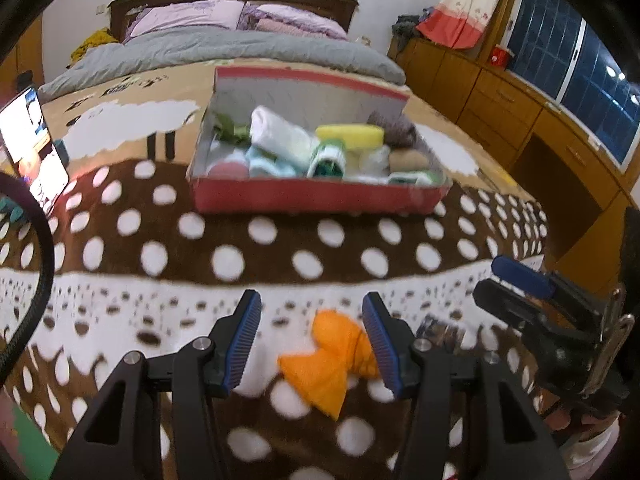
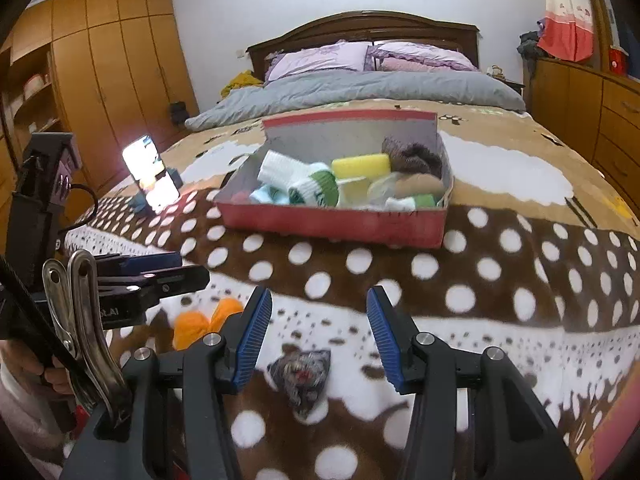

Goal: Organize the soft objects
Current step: 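Move both tools back to the orange cloth and patterned pouch on the blanket, then grasp the orange cloth with the left tool while the right tool grasps the patterned pouch, then lift and carry the orange cloth and patterned pouch over the shoebox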

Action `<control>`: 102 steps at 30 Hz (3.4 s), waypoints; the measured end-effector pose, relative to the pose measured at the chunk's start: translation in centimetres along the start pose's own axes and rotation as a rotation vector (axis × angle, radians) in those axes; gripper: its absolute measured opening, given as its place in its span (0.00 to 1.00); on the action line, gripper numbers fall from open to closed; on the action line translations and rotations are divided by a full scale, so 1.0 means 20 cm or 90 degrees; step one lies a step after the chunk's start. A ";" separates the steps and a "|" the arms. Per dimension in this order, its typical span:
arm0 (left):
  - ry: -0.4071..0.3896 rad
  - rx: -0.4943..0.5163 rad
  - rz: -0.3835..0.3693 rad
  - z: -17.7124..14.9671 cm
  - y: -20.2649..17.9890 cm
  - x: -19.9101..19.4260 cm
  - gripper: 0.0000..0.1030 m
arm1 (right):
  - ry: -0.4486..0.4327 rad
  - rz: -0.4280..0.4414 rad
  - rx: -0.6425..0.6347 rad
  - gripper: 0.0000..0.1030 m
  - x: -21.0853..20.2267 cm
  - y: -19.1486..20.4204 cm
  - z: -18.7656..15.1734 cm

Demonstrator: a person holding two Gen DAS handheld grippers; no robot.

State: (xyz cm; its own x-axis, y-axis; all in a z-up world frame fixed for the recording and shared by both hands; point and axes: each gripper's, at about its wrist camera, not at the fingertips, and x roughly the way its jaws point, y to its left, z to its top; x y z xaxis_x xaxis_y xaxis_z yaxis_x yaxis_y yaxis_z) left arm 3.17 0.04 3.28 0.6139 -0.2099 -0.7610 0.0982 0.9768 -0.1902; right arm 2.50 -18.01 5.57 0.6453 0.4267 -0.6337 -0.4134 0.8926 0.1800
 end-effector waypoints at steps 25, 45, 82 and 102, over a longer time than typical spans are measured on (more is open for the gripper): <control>0.030 0.009 -0.019 -0.18 -0.04 0.11 0.54 | 0.049 0.017 -0.017 0.49 0.06 0.10 -0.25; 0.048 0.022 -0.017 -0.20 -0.07 0.19 0.59 | 0.106 0.019 0.042 0.49 0.19 0.03 -0.31; -0.016 0.021 -0.062 -0.16 -0.08 0.02 0.15 | 0.044 0.004 0.041 0.29 0.06 0.03 -0.22; -0.085 0.020 -0.036 0.23 -0.07 -0.02 0.15 | -0.013 0.013 0.014 0.29 0.08 -0.01 0.12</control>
State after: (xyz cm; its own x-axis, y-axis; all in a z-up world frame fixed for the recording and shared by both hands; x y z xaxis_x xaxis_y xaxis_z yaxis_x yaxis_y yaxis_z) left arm 6.30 -1.15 6.66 0.7048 -0.2598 -0.6601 0.1593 0.9647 -0.2097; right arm 5.12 -17.10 6.48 0.6505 0.4473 -0.6138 -0.4120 0.8867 0.2097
